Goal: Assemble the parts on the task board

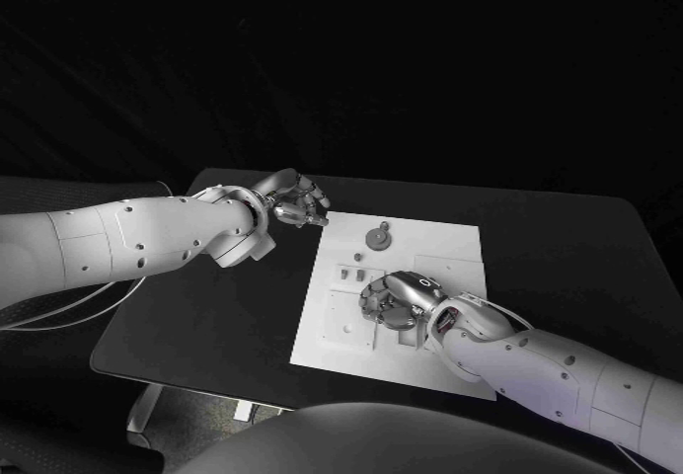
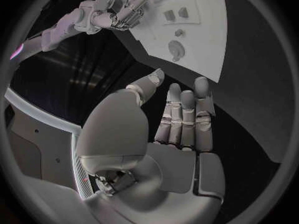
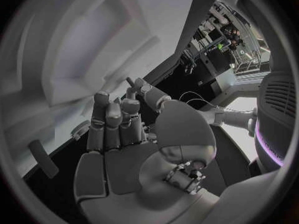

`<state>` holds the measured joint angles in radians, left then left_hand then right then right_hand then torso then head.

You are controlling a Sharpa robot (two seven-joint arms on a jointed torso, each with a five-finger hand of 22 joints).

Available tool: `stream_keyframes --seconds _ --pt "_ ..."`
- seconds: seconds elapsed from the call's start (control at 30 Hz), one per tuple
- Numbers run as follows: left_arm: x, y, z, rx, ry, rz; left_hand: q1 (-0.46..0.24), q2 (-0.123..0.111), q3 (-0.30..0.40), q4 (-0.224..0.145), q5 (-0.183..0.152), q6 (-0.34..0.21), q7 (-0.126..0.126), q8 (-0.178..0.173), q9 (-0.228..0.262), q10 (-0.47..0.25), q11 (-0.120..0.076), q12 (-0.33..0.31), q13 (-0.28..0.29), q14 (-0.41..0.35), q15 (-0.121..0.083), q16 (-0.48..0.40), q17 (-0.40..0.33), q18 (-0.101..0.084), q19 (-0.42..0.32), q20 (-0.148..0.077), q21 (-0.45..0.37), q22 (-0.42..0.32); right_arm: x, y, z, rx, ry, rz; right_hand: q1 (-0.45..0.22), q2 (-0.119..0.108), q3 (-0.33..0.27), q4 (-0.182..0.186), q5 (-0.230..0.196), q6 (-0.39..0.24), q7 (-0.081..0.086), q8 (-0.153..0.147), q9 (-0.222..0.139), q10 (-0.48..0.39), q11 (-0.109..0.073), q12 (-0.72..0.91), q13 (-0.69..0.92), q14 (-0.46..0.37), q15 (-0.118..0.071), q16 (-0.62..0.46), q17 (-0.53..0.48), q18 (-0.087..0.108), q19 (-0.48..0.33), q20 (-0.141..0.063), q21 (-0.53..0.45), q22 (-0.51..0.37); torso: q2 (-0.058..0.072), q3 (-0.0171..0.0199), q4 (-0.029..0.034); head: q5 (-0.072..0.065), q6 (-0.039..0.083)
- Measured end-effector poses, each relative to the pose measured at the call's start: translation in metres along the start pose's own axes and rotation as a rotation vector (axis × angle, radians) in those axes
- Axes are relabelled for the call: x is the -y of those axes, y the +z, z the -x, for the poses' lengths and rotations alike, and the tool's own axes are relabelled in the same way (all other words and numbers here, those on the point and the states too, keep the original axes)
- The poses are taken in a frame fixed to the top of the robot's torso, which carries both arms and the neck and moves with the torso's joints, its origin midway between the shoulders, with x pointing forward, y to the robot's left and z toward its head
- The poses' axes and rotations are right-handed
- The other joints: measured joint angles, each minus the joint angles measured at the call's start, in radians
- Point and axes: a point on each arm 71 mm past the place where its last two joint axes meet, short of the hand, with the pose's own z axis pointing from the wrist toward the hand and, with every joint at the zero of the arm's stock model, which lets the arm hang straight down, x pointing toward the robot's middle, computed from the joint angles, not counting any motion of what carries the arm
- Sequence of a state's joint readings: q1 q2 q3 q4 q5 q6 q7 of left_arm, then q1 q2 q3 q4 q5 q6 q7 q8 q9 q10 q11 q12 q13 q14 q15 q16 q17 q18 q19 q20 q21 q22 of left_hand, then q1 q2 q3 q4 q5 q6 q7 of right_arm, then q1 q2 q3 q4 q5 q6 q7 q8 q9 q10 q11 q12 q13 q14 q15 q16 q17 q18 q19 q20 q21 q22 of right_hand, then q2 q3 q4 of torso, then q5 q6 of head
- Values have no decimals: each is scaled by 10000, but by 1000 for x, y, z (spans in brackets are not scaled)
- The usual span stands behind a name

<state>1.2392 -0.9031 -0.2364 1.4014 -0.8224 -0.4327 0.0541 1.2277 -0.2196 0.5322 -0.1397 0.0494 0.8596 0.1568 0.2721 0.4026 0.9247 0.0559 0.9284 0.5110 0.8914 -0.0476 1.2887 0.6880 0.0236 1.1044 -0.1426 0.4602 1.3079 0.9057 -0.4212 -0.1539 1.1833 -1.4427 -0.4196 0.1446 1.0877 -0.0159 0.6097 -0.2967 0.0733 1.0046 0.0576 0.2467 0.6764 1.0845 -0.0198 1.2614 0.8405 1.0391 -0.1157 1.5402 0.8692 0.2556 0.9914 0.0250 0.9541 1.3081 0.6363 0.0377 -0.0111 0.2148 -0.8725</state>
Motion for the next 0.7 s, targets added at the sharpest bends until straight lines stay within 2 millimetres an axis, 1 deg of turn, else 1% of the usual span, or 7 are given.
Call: stream_keyframes --seconds 0.23,0.57,0.63,0.67,0.7 --pt "0 0 0 -15 -2 1 4 76 0 0 0 -30 26 0 0 1 -1 0 0 -14 14 0 0 0 -1 1 0 -1 -1 0 0 -28 -122 -45 0 0 0 0 0 -3 2 -1 0 1 0 0 10 -2 2 0 -1 0 0 0 -18 -1 0 0 0 38 0" --pt "0 0 0 -27 -4 4 4 75 -28 -28 0 -39 20 0 0 5 -5 0 0 -15 15 0 0 0 -1 1 0 -2 1 -1 0 -70 -349 -239 46 -32 0 0 0 -8 22 4 -10 -35 37 0 9 -17 19 0 -2 2 -37 36 -55 14 0 -5 5 63 0" --pt "0 0 0 -30 -4 4 4 75 -28 -28 0 -48 11 0 0 5 -5 0 0 -16 16 0 0 0 -1 1 0 -2 3 -2 0 -107 -415 -366 120 44 1 0 1 146 103 54 -7 -35 37 0 18 -18 19 0 6 1 -36 36 -54 31 0 -5 5 70 0" --pt "0 0 0 -31 -5 4 4 76 -28 -28 0 -49 11 0 0 5 -5 0 0 -16 16 0 0 0 -1 2 0 -2 4 -2 -1 -126 -442 -424 155 81 2 1 1 258 186 85 -13 -35 37 0 20 -18 20 0 7 1 -36 36 -54 28 0 -6 5 74 0" --pt "0 0 0 -32 -5 4 4 75 -28 -28 0 -49 10 0 0 5 -5 0 0 -16 16 0 0 0 -2 2 0 -3 5 -2 -1 -144 -468 -484 154 79 2 2 1 275 197 88 -7 -34 37 0 20 -17 20 0 7 0 -36 36 -54 24 0 -5 5 77 0"
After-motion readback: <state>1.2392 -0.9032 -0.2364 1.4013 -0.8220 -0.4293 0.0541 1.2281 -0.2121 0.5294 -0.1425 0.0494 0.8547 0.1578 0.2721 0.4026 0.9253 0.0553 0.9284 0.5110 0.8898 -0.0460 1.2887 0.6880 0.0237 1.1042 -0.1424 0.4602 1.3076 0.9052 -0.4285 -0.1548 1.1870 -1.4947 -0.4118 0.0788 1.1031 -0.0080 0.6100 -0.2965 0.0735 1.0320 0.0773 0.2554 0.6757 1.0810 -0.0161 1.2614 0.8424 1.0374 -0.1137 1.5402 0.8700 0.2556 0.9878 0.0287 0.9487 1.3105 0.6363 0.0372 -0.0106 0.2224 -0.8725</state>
